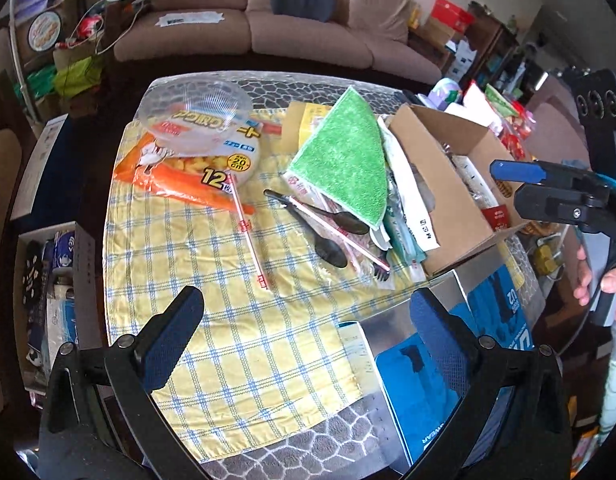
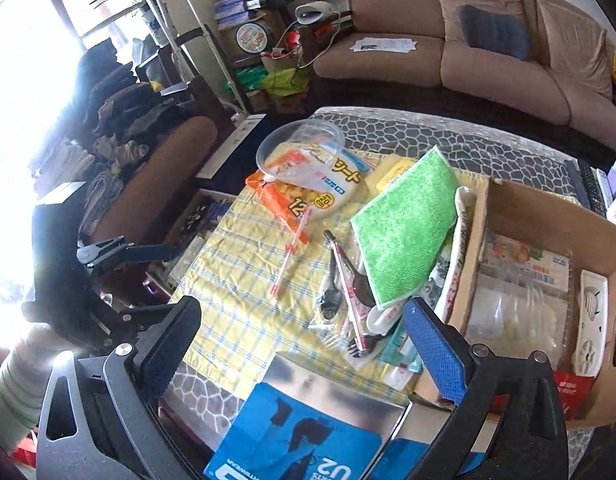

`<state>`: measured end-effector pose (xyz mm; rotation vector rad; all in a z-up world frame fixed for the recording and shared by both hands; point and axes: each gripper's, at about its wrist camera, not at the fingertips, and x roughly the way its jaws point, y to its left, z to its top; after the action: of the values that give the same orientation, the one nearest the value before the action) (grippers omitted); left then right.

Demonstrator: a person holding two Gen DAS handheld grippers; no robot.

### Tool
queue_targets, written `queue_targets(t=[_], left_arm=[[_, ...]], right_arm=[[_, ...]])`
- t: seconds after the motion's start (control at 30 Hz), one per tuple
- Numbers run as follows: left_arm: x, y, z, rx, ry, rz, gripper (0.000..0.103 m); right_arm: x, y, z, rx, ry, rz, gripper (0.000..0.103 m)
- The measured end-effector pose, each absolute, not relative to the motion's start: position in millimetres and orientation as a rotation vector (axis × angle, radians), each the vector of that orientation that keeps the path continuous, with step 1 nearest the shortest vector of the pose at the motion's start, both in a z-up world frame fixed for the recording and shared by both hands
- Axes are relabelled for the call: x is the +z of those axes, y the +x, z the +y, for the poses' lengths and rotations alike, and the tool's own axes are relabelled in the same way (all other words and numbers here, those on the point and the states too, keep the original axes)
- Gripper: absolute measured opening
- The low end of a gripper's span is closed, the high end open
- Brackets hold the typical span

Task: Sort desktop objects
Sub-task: 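Grasp the wrapped black plastic spoon with the left tool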

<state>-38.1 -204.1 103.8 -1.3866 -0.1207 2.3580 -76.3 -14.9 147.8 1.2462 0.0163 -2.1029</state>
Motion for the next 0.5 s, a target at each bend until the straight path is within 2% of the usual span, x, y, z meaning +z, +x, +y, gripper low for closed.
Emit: queue_targets(t=[0.17,0.3,0.37,0.4,0.43,0.5], left_arm=[[68.1,-41.6,-223.4,2.360,-1.423,-0.217,0.103],[45.0,-47.4,-224.6,2.355,-1.432,-0.242,0.101],[36.7,-51.2,-220.9,2.346,-1.433,-0.236,0.097],[33.0,-53.4,-217.7,2.342,-1.435,-0.237,0.087],[28.7,-55.9,-214.4,2.332,-1.439,-0.245,0.081],[19.7,-60.8,-206.3,2.305,-1.444,-0.273,0.079]], right_arm=[[103.7,-87.0,-50.3,-2.070,1.307,0.018,0.102],[70.9,-97.0,-67.3,-2.068,1.350,-0.011,0.097],[58.8,-106.3,-70.3,-2.066,1.369,-0.031,0.091],[54.0,-111.7,-71.7,-2.069,1.376,-0.034,0.087],[50.2,-117.7,-72.8,-2.076,1.384,-0.030,0.080],[43.4,-131.5,-74.4,-2.083,1.404,-0.011,0.067]])
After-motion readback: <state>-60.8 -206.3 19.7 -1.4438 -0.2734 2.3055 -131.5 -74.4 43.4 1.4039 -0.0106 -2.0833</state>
